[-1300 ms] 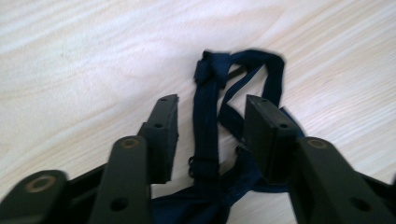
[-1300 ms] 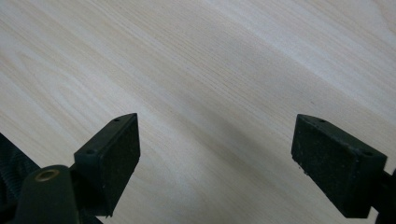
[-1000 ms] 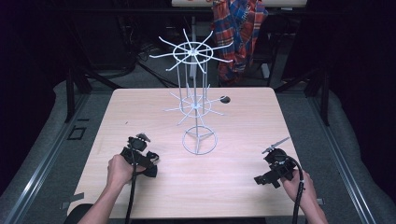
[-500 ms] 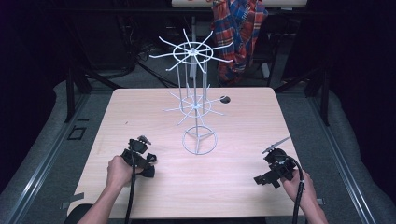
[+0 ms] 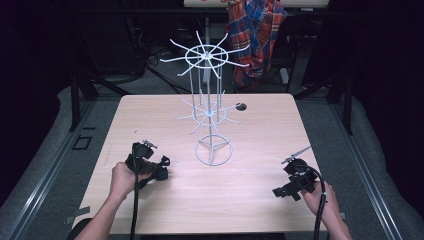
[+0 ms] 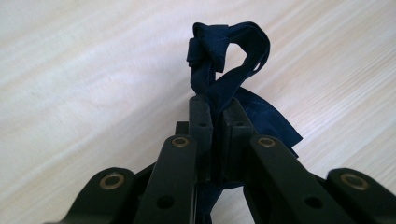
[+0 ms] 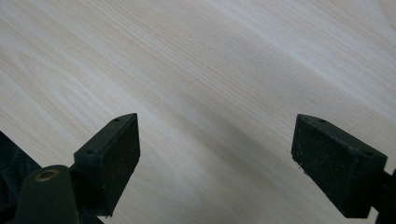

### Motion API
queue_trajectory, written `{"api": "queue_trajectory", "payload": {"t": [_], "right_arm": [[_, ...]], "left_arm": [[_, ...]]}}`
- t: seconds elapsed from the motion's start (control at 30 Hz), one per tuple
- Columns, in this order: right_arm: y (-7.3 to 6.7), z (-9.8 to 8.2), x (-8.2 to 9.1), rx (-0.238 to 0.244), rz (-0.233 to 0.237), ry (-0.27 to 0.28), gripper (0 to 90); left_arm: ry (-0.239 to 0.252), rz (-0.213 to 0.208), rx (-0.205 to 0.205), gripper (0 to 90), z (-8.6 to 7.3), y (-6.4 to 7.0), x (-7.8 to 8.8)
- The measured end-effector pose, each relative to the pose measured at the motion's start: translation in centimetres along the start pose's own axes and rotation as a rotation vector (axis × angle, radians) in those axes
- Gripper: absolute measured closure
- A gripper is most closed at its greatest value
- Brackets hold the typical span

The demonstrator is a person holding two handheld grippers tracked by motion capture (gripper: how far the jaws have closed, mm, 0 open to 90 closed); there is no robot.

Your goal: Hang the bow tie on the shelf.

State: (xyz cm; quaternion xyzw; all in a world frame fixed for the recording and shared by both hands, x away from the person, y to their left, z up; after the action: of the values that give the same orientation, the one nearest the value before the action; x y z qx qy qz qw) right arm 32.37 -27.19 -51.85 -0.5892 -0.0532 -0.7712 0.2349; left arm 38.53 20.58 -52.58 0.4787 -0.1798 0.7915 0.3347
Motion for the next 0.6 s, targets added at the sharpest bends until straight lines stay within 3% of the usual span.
{"api": "queue_trajectory", "payload": {"t": [0.07, 0.13, 0.3, 0.47, 0.6], "right_arm": [[-0.1, 0.1, 0.0, 0.004, -0.01, -0.021, 15.2], [-0.2, 0.1, -0.1, 0.002, -0.001, -0.001, 15.2], [-0.1, 0.0, -0.1, 0.002, -0.014, -0.022, 15.4], [-0.2, 0.0, 0.1, 0.014, -0.016, -0.009, 15.1], [-0.1, -0.1, 0.1, 0.01, -0.011, -0.012, 15.1]], "left_arm": [[0.049, 0.002, 0.006, 85.2, 0.0, -0.1, 0.7], [0.103, -0.006, 0.009, 85.2, -0.1, -0.1, 1.3], [0.191, 0.005, 0.012, 85.2, -0.2, 0.0, 2.8], [0.295, 0.001, 0.023, 85.2, -0.2, -0.3, 4.1], [0.327, -0.018, 0.034, 85.2, 0.0, -0.6, 4.5]]}}
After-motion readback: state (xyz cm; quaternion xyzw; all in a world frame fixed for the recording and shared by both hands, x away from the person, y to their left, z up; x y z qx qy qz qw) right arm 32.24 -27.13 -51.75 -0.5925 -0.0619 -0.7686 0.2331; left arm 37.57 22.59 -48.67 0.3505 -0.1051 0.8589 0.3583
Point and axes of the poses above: each handheld gripper's, and its own axes: x roughly backward along the jaws, z roughly out of its top, y roughly to its right, the point moved 1 cm from there along -x, roughly forward along the jaws, and after that the axes turned 9 degrees about -x, right-handed, at the moved point
